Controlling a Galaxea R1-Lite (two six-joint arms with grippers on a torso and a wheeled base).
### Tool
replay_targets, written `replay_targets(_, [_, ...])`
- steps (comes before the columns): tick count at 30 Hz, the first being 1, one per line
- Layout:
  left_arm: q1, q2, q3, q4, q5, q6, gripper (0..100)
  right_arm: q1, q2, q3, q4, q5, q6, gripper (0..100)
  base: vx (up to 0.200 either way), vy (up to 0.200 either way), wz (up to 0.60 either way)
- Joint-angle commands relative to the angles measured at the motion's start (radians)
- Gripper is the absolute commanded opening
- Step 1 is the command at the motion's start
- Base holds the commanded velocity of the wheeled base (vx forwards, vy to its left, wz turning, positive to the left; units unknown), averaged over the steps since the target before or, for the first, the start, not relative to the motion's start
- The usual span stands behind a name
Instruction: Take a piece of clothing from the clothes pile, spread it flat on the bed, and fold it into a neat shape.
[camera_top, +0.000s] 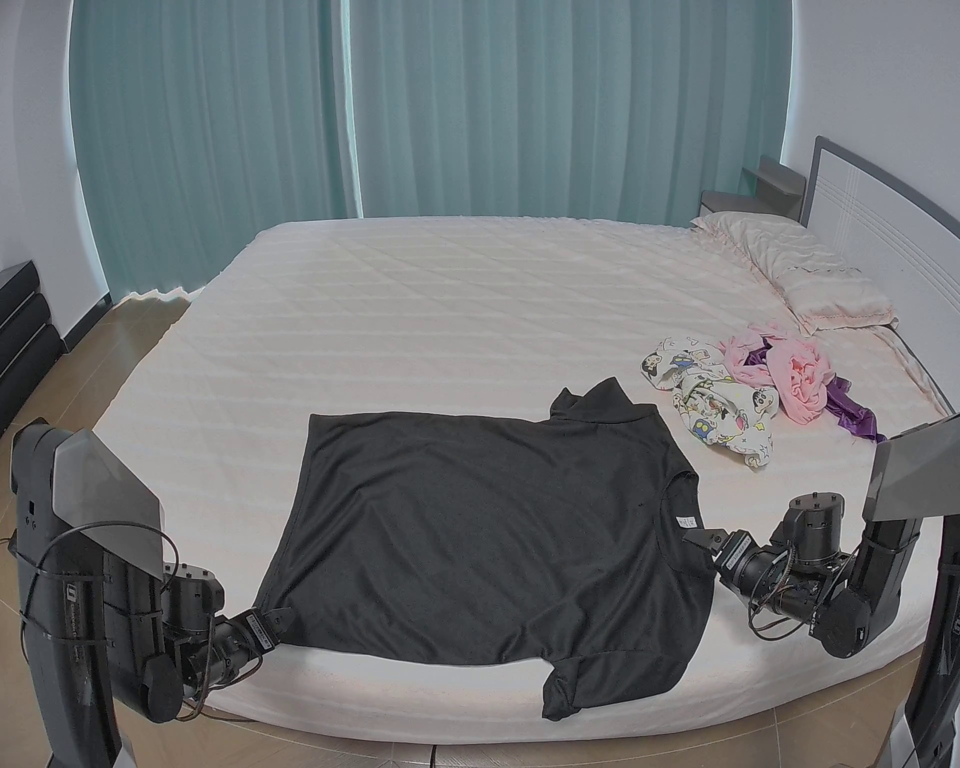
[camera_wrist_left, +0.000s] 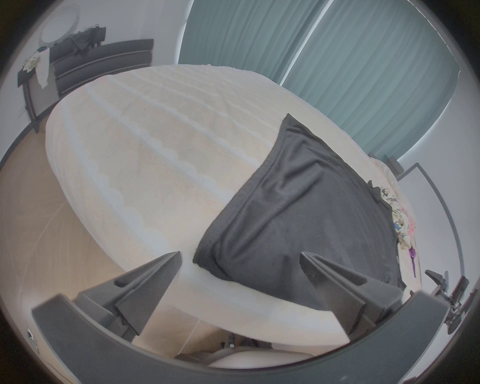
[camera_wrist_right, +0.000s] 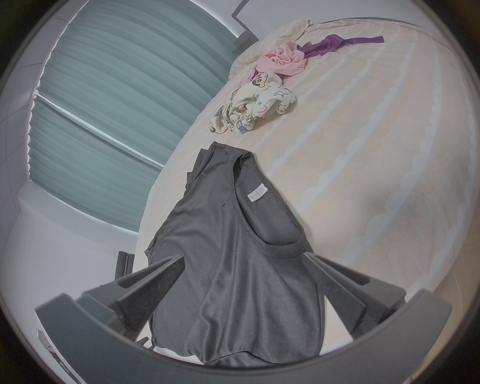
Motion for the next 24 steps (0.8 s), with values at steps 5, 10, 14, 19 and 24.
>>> replay_targets(5, [-0.023,0.096,-0.077,0.000,0.041,-0.007,100,0.009,0.001,0.001,-0.002,0.000,0.002,100,0.000,0.000,0.00])
replay_targets(10, [-0.023,0.096,-0.099,-0.011,0.040,-0.045,100,0.011,0.002,0.001,0.000,0.000,0.002,100,0.000,0.000,0.00])
replay_targets(14, [-0.023,0.088,-0.103,-0.032,0.044,-0.088,100,0.028,0.007,0.004,0.000,0.000,0.002,100,0.000,0.000,0.00])
replay_targets(19, [-0.023,0.067,-0.071,-0.032,0.041,-0.089,0,0.051,0.038,0.011,-0.002,-0.001,-0.001,100,0.000,0.000,0.00])
replay_targets(24, [-0.020,0.073,-0.071,-0.032,0.046,-0.080,0,0.066,0.064,0.011,-0.010,-0.007,-0.008,100,0.000,0.000,0.00])
